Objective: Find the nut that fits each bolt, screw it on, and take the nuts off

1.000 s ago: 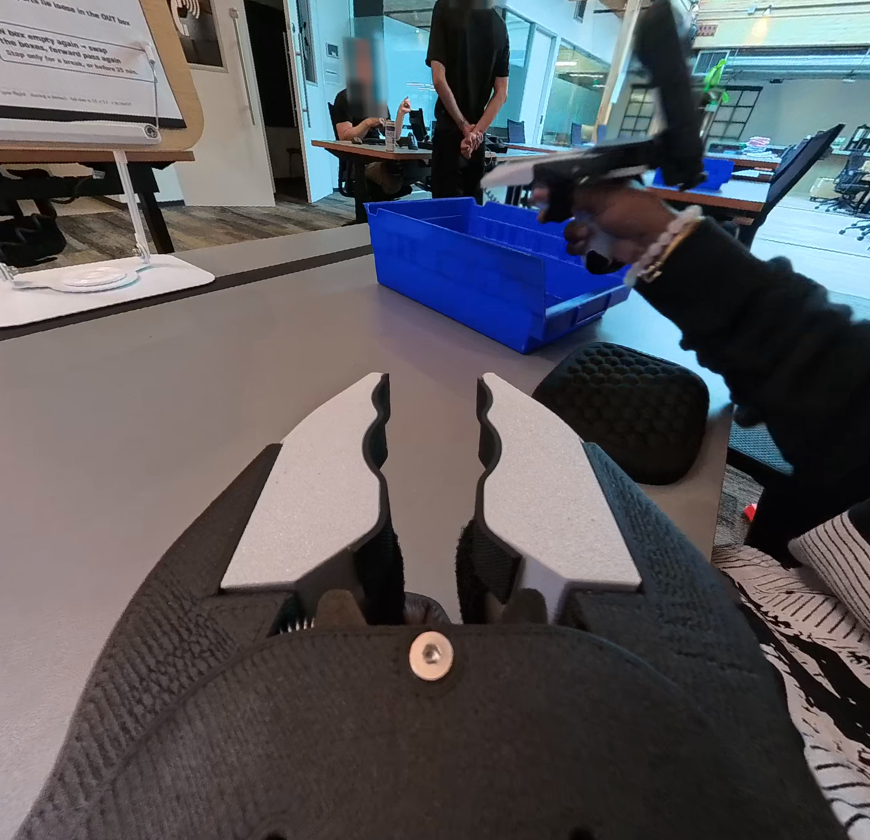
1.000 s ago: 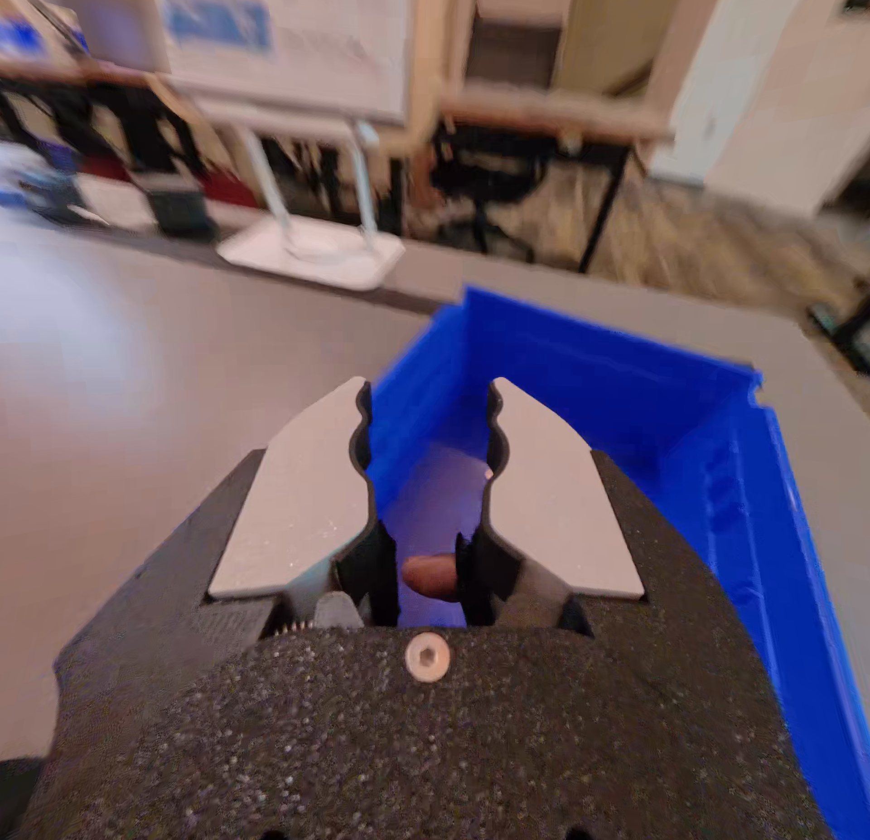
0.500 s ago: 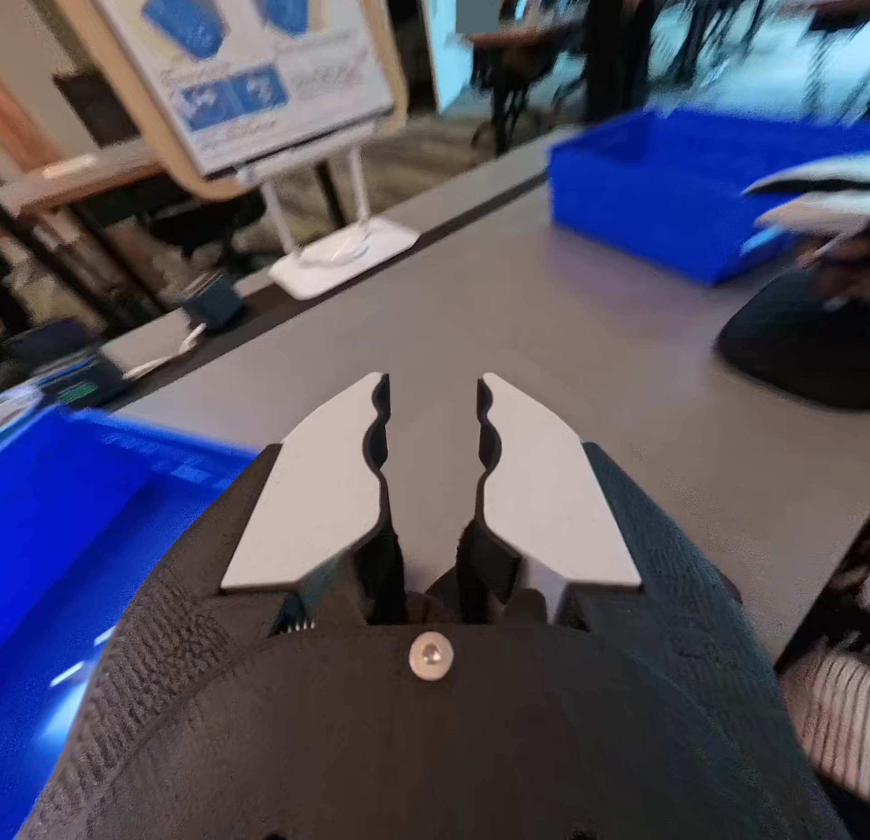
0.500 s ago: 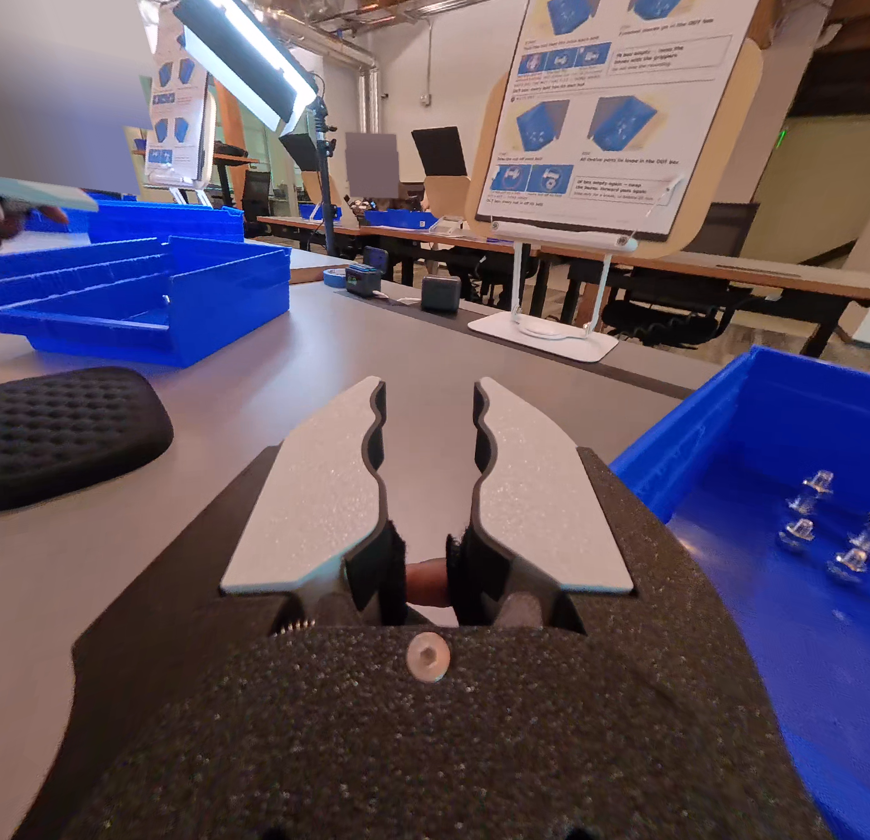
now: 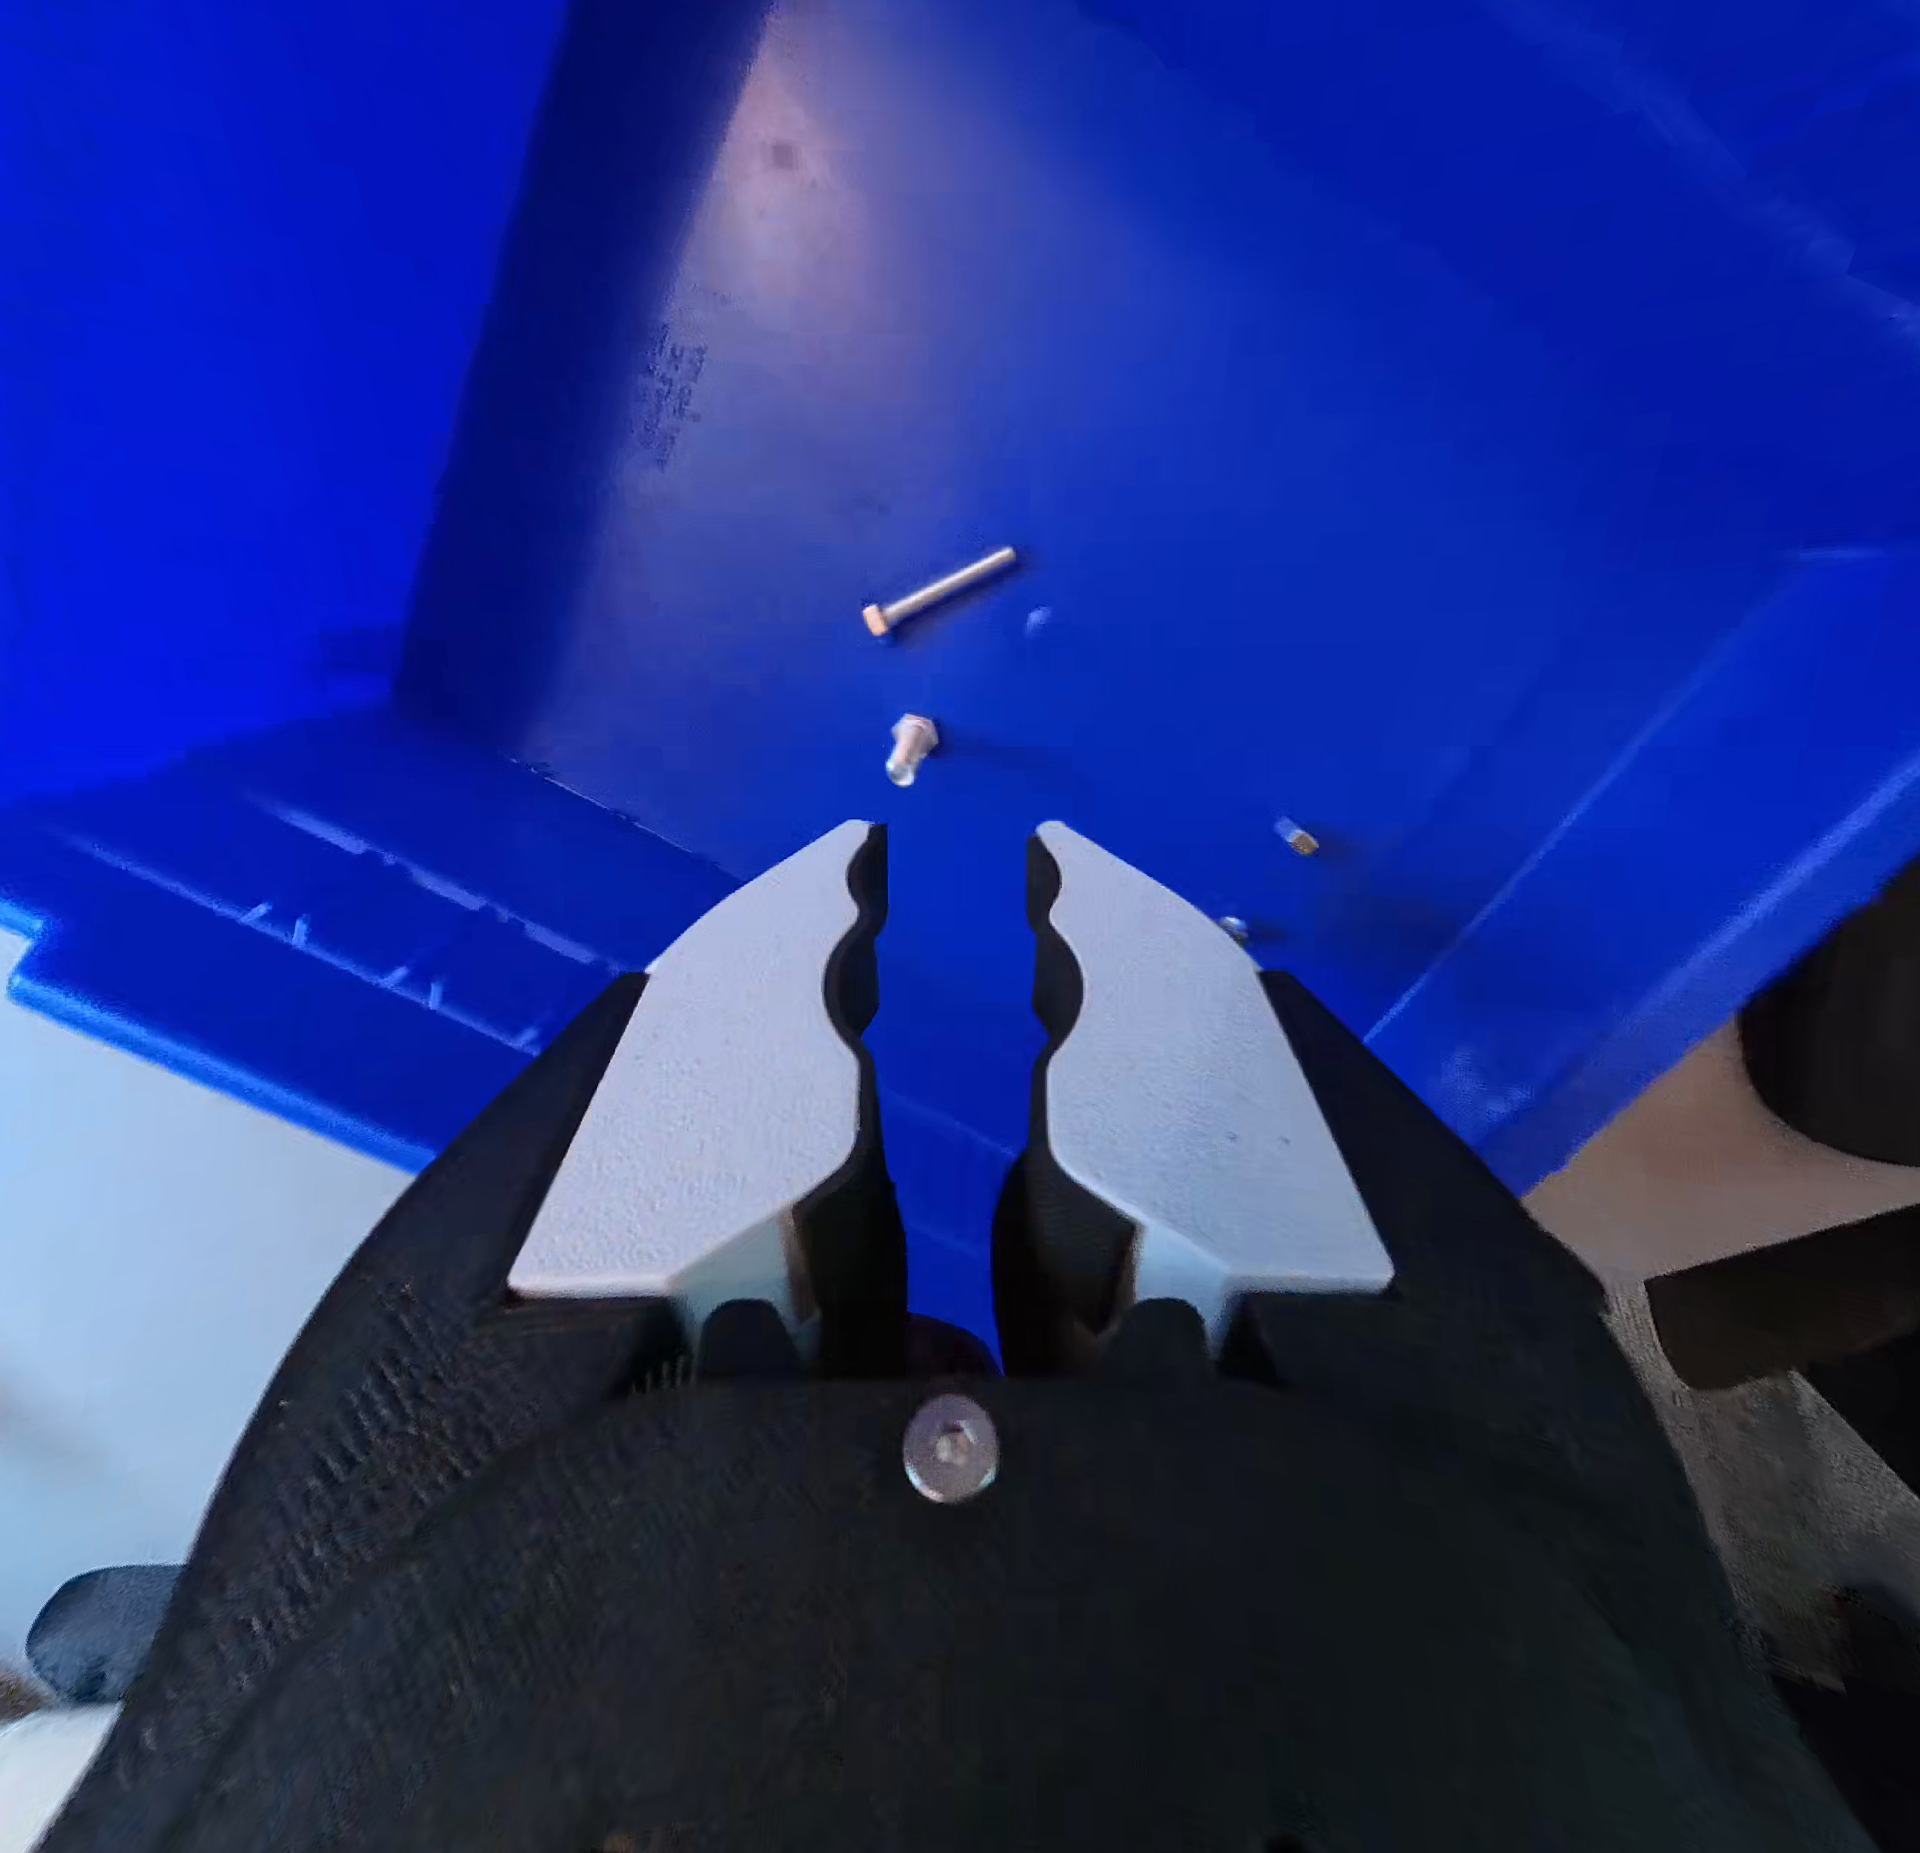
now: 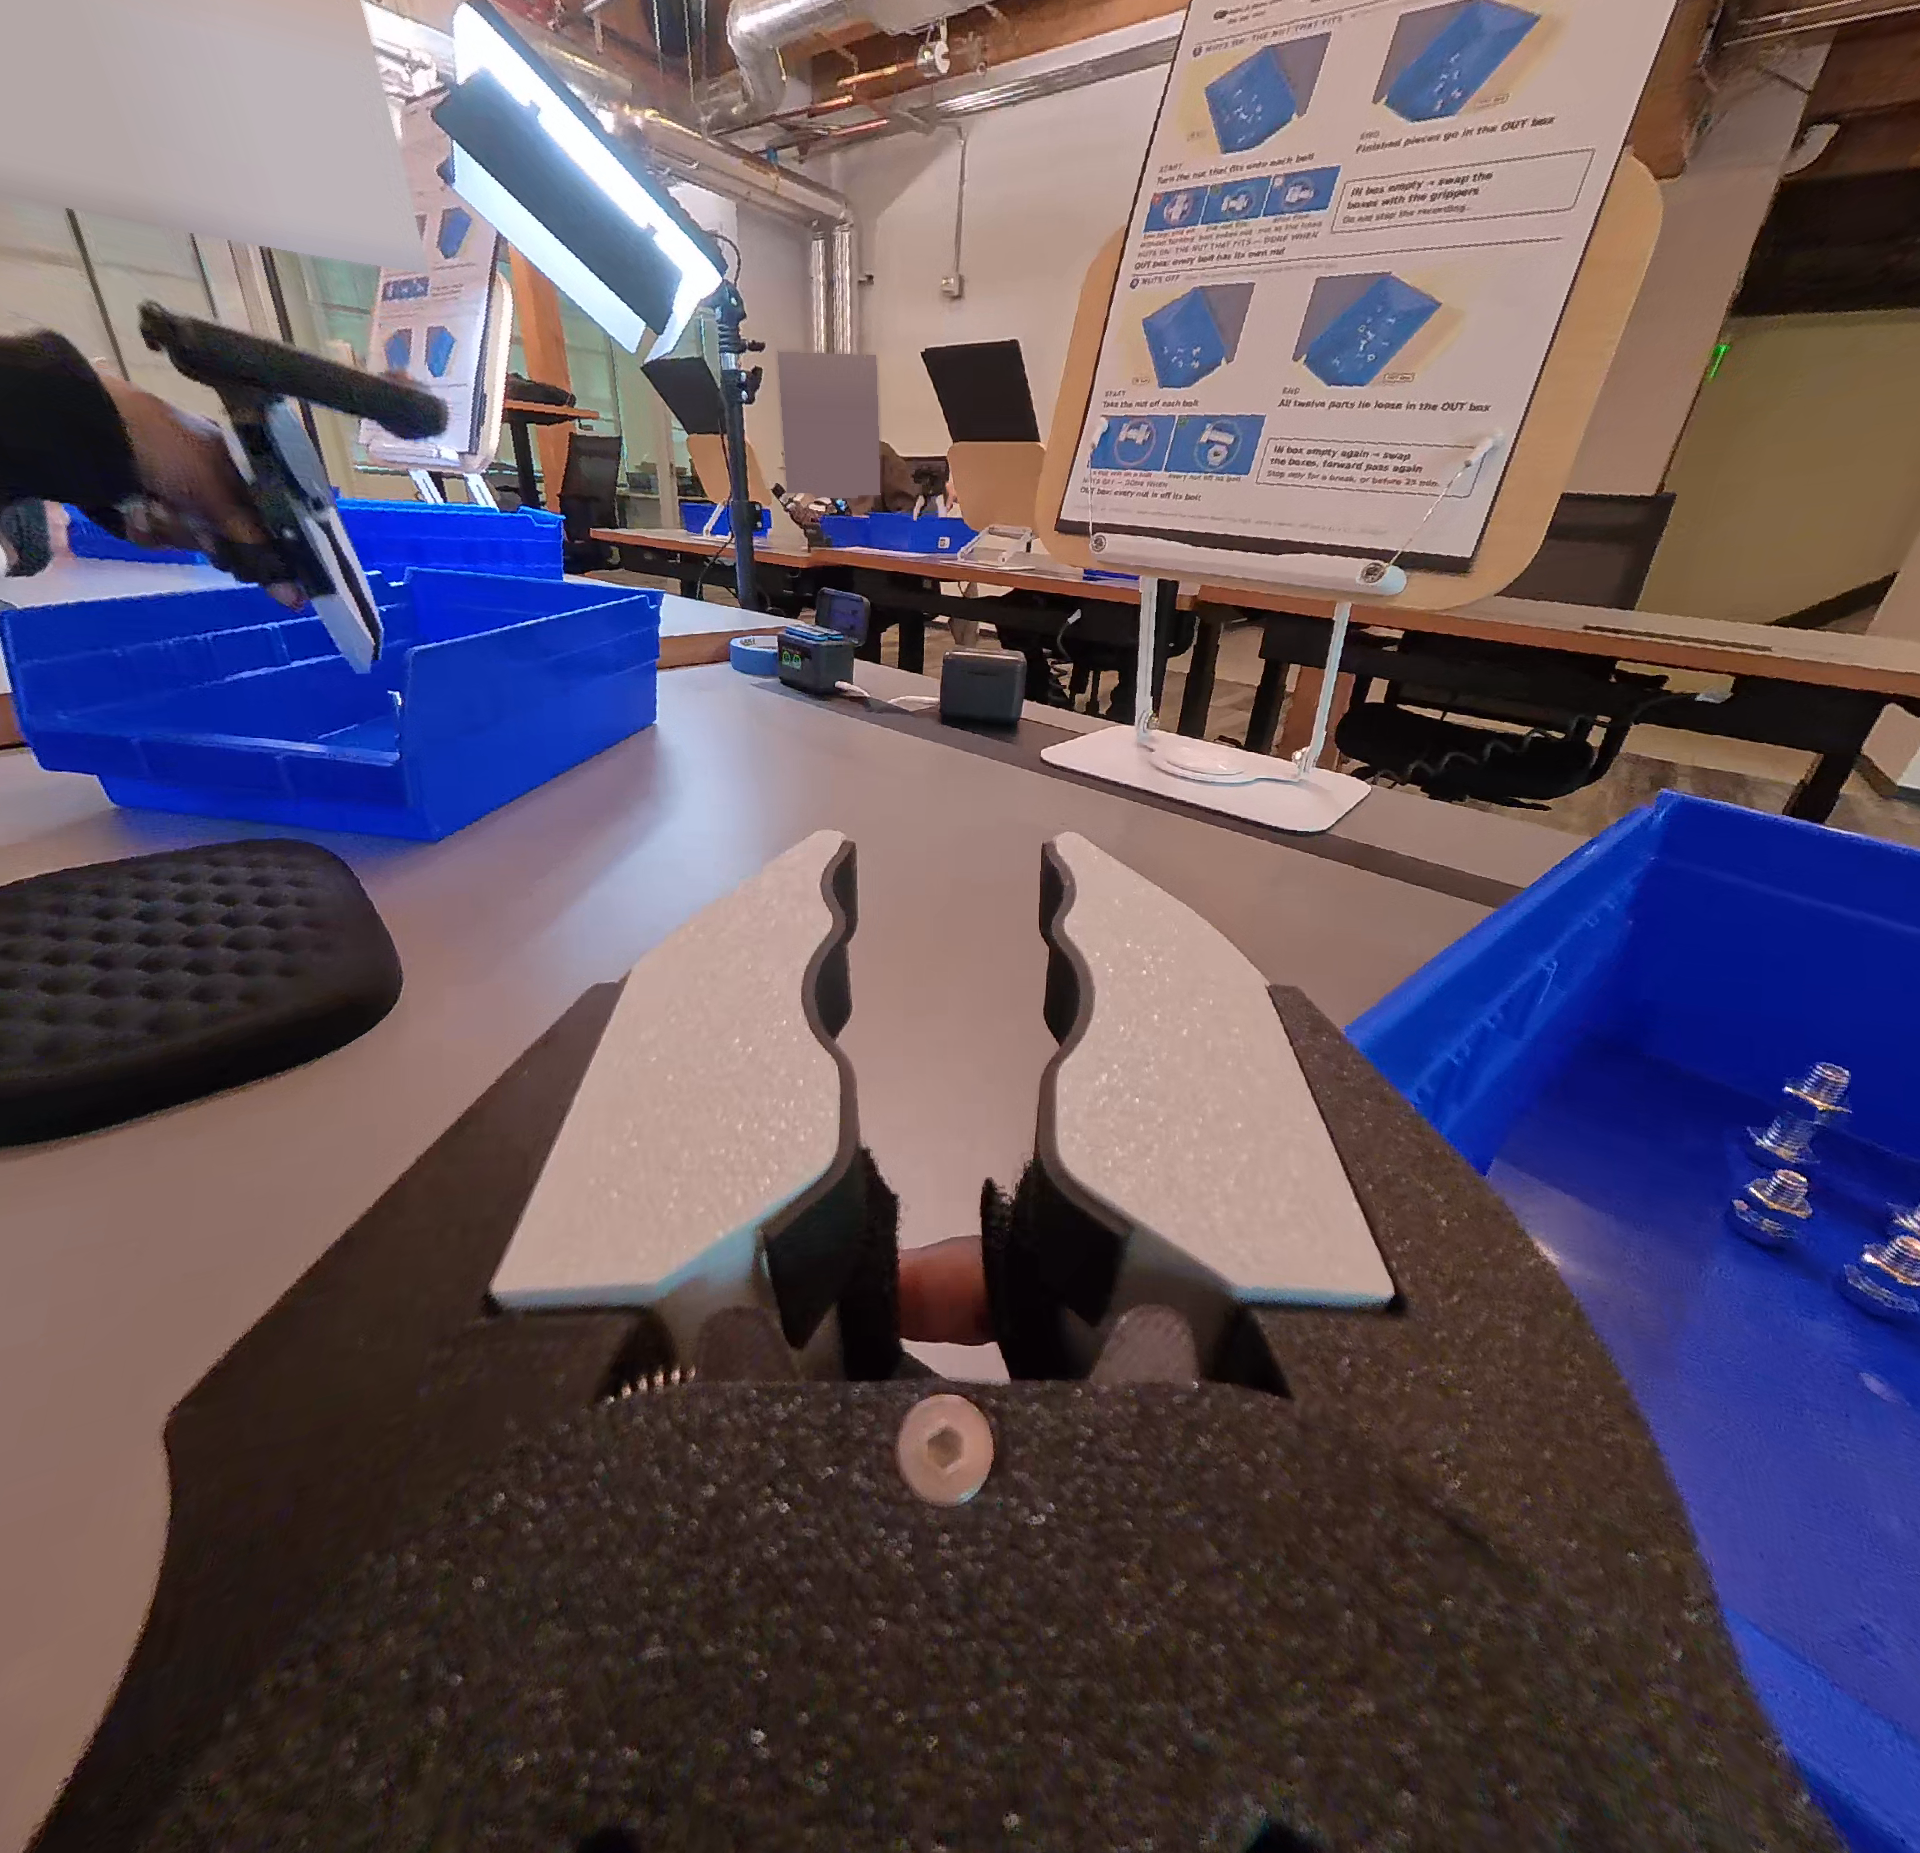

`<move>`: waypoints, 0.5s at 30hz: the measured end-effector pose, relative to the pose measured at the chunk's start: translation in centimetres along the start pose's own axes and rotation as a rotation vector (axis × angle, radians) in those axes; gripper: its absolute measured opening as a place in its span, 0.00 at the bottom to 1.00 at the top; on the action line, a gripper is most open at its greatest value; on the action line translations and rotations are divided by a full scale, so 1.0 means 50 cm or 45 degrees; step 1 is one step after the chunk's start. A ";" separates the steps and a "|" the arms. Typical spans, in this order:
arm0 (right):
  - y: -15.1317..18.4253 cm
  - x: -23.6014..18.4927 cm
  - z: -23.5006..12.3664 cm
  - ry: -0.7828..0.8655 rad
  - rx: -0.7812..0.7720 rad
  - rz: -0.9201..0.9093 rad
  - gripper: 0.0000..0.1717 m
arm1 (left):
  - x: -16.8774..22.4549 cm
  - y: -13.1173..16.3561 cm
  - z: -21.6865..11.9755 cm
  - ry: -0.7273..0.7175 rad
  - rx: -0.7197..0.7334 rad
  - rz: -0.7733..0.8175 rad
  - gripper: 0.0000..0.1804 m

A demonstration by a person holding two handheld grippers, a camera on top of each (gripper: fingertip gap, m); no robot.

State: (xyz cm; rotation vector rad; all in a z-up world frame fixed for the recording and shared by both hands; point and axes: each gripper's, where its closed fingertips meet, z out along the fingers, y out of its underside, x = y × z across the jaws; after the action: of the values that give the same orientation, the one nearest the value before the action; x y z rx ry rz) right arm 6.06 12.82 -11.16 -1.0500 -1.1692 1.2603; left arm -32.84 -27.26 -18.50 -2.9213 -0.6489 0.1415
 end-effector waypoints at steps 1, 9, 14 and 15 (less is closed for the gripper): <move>-0.001 0.001 -0.001 0.002 0.004 0.003 0.20 | -0.005 -0.001 0.009 0.007 -0.017 -0.006 0.14; 0.001 0.004 0.000 0.006 0.001 0.022 0.19 | -0.011 -0.009 0.038 0.017 -0.071 -0.001 0.11; 0.001 0.004 0.000 0.006 0.001 0.022 0.19 | -0.014 -0.007 0.052 0.018 -0.101 0.006 0.06; 0.001 0.004 0.000 0.006 0.002 0.022 0.19 | -0.017 -0.006 0.055 0.010 -0.105 0.004 0.04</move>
State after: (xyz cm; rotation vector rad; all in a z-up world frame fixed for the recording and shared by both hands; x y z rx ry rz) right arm 6.03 13.02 -11.17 -1.0639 -1.1575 1.2715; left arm -34.06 -27.03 -21.09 -3.0005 -0.6640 0.1061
